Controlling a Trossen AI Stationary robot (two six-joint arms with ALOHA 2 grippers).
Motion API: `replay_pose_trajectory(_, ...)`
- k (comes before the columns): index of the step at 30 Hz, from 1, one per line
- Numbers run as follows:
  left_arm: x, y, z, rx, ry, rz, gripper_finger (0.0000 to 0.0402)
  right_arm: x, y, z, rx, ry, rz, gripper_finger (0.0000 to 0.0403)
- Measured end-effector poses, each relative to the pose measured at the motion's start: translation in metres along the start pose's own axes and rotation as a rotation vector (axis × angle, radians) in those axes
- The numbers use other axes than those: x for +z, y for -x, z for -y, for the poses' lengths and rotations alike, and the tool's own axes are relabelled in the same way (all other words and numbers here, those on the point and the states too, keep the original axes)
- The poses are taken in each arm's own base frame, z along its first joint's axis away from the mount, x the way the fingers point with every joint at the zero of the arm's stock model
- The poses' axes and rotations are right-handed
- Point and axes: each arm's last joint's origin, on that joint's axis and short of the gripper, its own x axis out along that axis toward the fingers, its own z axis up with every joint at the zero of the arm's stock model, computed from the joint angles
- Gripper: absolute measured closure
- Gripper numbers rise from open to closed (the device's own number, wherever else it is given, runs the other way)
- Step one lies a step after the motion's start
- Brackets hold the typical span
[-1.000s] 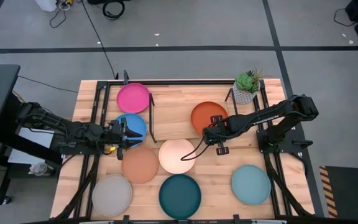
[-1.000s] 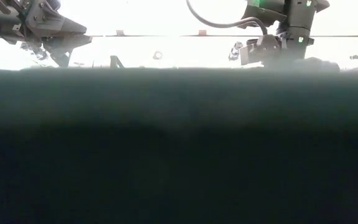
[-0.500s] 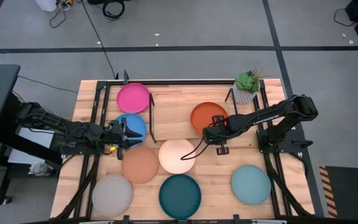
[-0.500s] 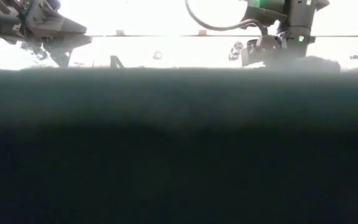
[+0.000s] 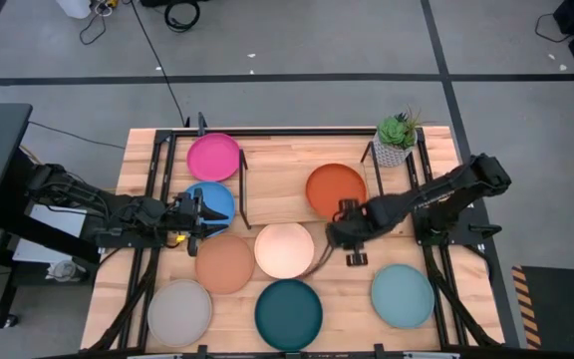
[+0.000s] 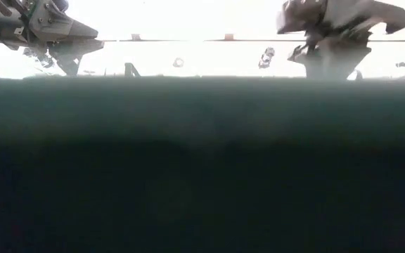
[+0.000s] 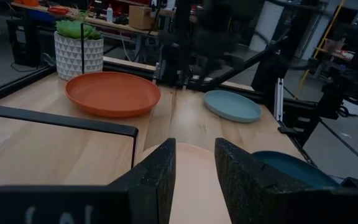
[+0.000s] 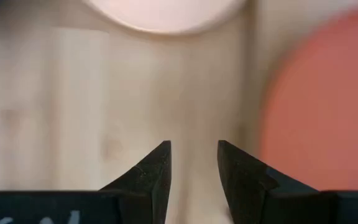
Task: Place and stack plates onto a shelf
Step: Stack the dark green plate on top of the orange plate on the shelf
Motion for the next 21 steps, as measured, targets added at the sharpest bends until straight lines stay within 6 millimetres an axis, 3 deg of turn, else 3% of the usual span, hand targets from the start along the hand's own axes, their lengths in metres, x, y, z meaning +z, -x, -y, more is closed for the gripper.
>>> replay_pose_trajectory(4, 0.0, 0.0, 0.0, 0.0, -0.001, -0.001, 0.0283, 0.004, -0.004, -0.035, 0.019, 0.178, 0.081, 0.0276)
replay_pose_trajectory(9, -0.002, 0.0, 0.0, 0.004, -0.007, -0.018, 0.0283, 0.008, -0.024, -0.077, 0.052, 0.518, 0.145, 0.0277)
replay_pose_trajectory(17, -0.002, 0.0, 0.0, 0.005, -0.008, -0.022, 0.0283, 0.008, -0.057, -0.123, -0.028, 0.843, 0.212, 0.0279)
replay_pose_trajectory(21, -0.002, 0.0, -0.001, 0.005, -0.016, -0.022, 0.0283, 0.002, -0.064, -0.15, -0.114, 0.995, 0.27, 0.0279)
